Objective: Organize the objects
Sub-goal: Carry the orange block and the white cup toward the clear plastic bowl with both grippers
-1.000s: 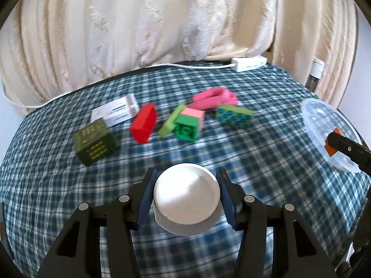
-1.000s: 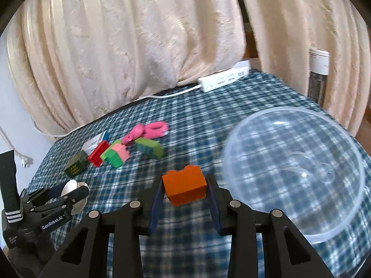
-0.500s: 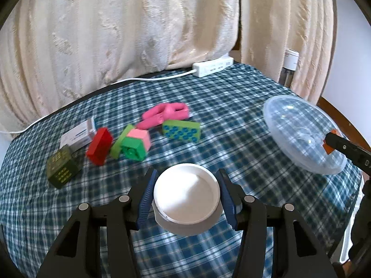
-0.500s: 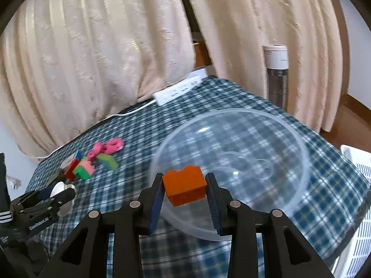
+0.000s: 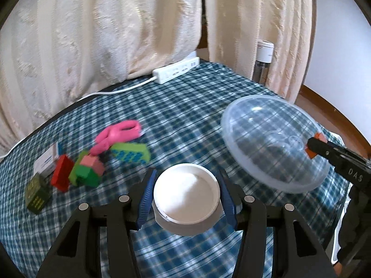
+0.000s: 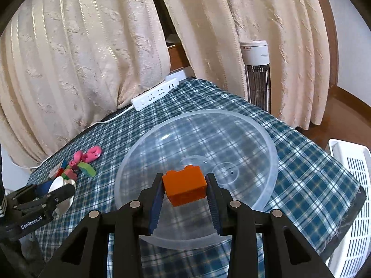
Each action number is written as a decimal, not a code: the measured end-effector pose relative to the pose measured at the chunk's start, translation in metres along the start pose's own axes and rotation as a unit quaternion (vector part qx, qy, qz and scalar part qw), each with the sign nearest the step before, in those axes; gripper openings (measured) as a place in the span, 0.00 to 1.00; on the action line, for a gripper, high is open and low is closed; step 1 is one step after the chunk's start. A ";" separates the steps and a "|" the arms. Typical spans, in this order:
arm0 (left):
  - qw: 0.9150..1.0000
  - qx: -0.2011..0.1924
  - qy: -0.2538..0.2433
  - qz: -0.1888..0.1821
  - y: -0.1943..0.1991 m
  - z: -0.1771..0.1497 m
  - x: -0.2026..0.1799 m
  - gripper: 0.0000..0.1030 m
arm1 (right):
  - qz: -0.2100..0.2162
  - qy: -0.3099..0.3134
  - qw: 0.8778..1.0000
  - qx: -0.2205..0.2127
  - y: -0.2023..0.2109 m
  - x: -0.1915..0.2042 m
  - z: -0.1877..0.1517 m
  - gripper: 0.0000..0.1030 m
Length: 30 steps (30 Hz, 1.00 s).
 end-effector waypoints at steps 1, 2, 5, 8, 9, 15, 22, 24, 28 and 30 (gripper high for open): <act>1.000 0.000 -0.002 -0.003 -0.002 0.002 -0.004 0.52 | -0.003 0.001 1.000 -0.001 0.000 -0.002 0.000 0.37; 1.000 0.001 -0.004 -0.006 -0.003 0.004 -0.008 0.52 | -0.004 0.000 1.000 -0.001 -0.001 -0.004 0.001 0.37; 1.000 0.006 -0.012 -0.020 -0.011 0.010 -0.022 0.52 | -0.002 -0.001 1.000 0.001 -0.005 -0.009 0.001 0.37; 0.999 0.008 -0.023 -0.034 -0.018 0.016 -0.039 0.52 | 0.000 -0.001 1.000 0.004 -0.008 -0.014 0.002 0.37; 0.999 0.008 -0.026 -0.038 -0.022 0.019 -0.045 0.52 | 0.000 -0.002 1.000 0.004 -0.009 -0.016 0.002 0.37; 0.998 0.012 -0.037 -0.051 -0.039 0.030 -0.066 0.52 | 0.003 -0.007 1.000 0.005 -0.014 -0.024 0.005 0.37; 0.997 0.030 -0.044 -0.064 -0.059 0.035 -0.079 0.52 | 0.007 -0.010 1.000 0.009 -0.021 -0.029 0.008 0.37; 0.996 0.034 -0.046 -0.067 -0.064 0.035 -0.082 0.52 | 0.007 -0.012 1.000 0.010 -0.022 -0.031 0.009 0.37; 0.996 0.040 -0.048 -0.070 -0.070 0.036 -0.085 0.52 | 0.006 -0.015 1.000 0.010 -0.025 -0.034 0.010 0.37; 0.995 0.041 -0.049 -0.072 -0.073 0.037 -0.087 0.52 | 0.006 -0.016 1.000 0.011 -0.027 -0.035 0.011 0.37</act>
Point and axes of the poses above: each gripper's, at about its wrist camera, not at the fingertips, and y roughly against the way its jaws point, x to its left, z to its top, the point moved 1 cm from there along -y, roughly the way its jaws point, and after that the axes turned 10 degrees about y, right-handed, at the moved point
